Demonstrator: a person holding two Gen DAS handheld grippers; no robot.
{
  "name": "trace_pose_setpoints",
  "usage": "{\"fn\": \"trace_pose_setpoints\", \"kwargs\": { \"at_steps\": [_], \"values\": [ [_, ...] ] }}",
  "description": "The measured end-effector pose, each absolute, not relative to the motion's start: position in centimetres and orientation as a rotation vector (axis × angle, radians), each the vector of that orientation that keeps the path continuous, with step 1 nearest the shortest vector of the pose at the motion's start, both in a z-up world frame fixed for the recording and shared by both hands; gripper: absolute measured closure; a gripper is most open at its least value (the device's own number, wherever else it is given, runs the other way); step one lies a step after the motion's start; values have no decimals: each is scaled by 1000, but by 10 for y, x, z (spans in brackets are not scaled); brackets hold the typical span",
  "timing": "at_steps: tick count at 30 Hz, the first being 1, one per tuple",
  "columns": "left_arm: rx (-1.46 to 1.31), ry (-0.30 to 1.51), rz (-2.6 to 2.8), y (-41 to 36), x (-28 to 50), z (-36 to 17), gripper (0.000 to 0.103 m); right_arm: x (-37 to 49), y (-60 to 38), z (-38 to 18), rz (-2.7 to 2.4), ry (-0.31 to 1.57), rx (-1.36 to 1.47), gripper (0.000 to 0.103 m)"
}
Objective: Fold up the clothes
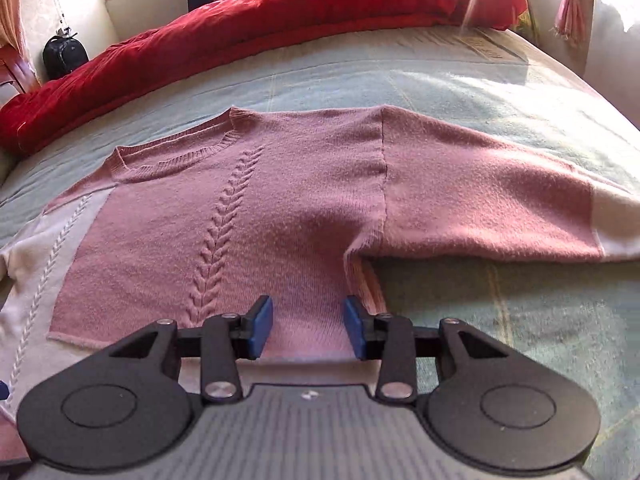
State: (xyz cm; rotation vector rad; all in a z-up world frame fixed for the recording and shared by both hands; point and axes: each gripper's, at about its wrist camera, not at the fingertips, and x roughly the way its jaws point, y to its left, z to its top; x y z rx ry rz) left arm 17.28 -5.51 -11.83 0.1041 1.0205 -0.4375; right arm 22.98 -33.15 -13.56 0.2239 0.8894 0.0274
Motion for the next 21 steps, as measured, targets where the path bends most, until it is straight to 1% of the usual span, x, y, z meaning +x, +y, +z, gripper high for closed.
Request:
{"fn": "trace_pose_setpoints", "kwargs": {
  "at_steps": [1,2,3,7,8,9,10,12,16,18,21],
  "values": [
    [99,1035,-436,-54,172,-123,3,220,-332,-136,28,881,225,57],
    [94,1048,-435,-53,172,-127,3,214,-330,-135,29,876,220,54],
    [95,1051,-435,-52,172,-130,3,211,-327,-133,31,874,213,49],
    [138,993,-447,-52,170,-119,3,222,-309,-110,56,826,135,48],
    [144,968,-448,-51,173,-114,3,229,-305,-103,71,801,117,45],
    [143,951,-445,-49,177,-110,3,237,-302,-98,78,780,105,37],
    [134,939,-440,-47,182,-107,3,248,-300,-93,79,762,99,35],
    [113,936,-417,-43,192,-106,3,274,-301,-94,64,758,111,35],
    [78,955,-360,-31,207,-115,3,307,-314,-121,-20,842,111,35],
    [68,983,-345,-25,209,-125,3,300,-329,-137,-14,870,152,36],
    [58,1002,-337,-14,209,-141,3,286,-338,-129,25,824,165,36]
  ]
}}
